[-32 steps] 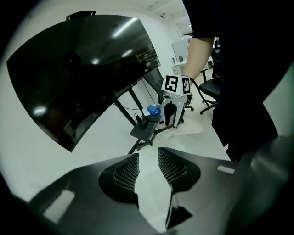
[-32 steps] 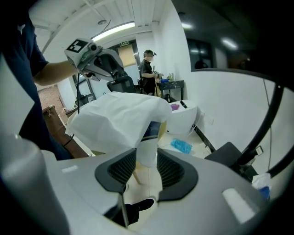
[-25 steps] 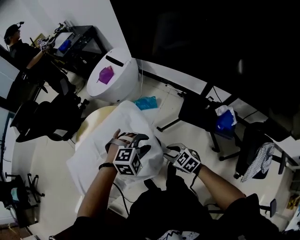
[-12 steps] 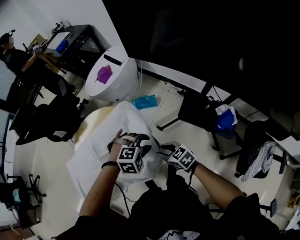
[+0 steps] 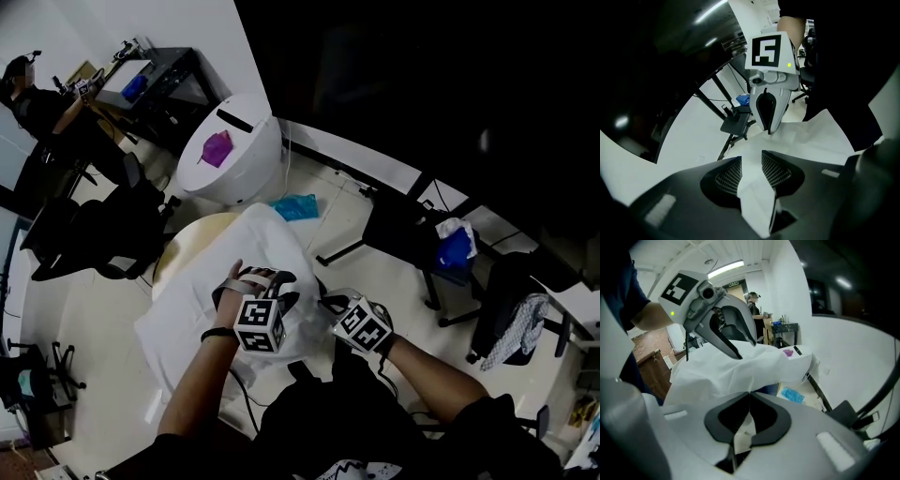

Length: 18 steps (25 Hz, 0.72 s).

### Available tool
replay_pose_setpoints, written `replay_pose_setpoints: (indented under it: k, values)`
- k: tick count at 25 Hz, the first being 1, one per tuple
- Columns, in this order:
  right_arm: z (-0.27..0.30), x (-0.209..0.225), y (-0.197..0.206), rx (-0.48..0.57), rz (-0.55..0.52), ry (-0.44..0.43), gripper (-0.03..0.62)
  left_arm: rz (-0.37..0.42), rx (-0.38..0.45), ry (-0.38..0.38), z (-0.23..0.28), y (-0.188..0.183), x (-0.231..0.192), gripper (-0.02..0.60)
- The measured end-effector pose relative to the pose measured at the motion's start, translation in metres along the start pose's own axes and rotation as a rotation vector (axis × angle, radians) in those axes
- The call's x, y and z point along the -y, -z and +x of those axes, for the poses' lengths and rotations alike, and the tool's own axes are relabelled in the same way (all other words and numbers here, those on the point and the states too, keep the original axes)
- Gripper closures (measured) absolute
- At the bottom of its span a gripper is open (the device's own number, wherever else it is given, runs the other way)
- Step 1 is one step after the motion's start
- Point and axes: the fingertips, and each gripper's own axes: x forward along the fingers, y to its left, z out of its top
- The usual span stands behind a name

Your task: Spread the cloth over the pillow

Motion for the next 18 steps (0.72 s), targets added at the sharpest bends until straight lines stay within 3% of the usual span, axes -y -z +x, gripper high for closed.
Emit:
replay_pose_setpoints:
  k: [4, 9, 13, 18]
  values:
    - [-0.016, -0.019, -0.053, 0.051, -0.075, 0.047, 0.583, -0.001, -0.001, -0.066, -0.025, 0.012, -0.006, 0.431]
    - [-0.016, -0.044, -0.107, 0.131, -0.059, 0.018, 0.583, -0.098, 0.085, -0.176, -0.075, 0.01, -0.011, 0.431]
    - [0.001, -0.066, -0.13, 0.115, -0.163, 0.025, 0.583, -0.096, 0.016, -0.219, -0.098, 0.035, -0.002, 0.43]
    - [0.041, -0.101, -0.136, 0.04, -0.359, 0.054, 0.583, -0.202, -0.061, -0.285, -0.125, 0.082, -0.002, 0.431]
